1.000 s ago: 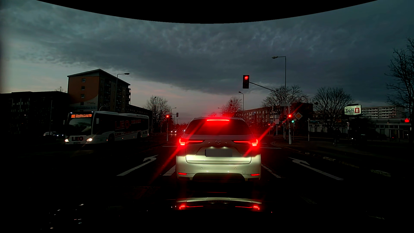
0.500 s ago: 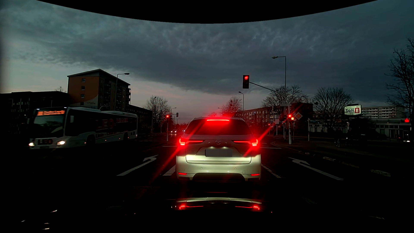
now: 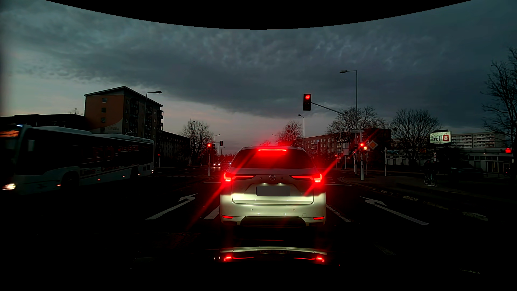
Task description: Follow the waypoints while adhering to traffic rules and regulations
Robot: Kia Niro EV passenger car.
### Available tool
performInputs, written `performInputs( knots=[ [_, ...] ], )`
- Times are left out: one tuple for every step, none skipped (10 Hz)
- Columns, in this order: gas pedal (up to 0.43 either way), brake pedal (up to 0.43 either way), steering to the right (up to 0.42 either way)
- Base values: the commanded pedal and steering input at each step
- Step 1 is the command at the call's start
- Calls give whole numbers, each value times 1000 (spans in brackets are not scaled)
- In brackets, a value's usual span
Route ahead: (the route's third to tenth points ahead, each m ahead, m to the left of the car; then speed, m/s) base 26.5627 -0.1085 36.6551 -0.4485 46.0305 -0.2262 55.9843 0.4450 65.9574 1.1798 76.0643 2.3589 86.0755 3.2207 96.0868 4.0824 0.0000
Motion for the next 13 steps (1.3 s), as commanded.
performInputs(
  knots=[
    [0,335,-10],
    [0,341,-10],
    [0,341,-10],
    [0,335,-10],
    [0,341,-10],
    [0,341,-10],
    [0,341,-10],
    [0,341,-10],
    [0,341,-10],
    [0,341,-10],
    [0,341,-10],
    [0,335,-10],
    [0,341,-10]
  ],
)
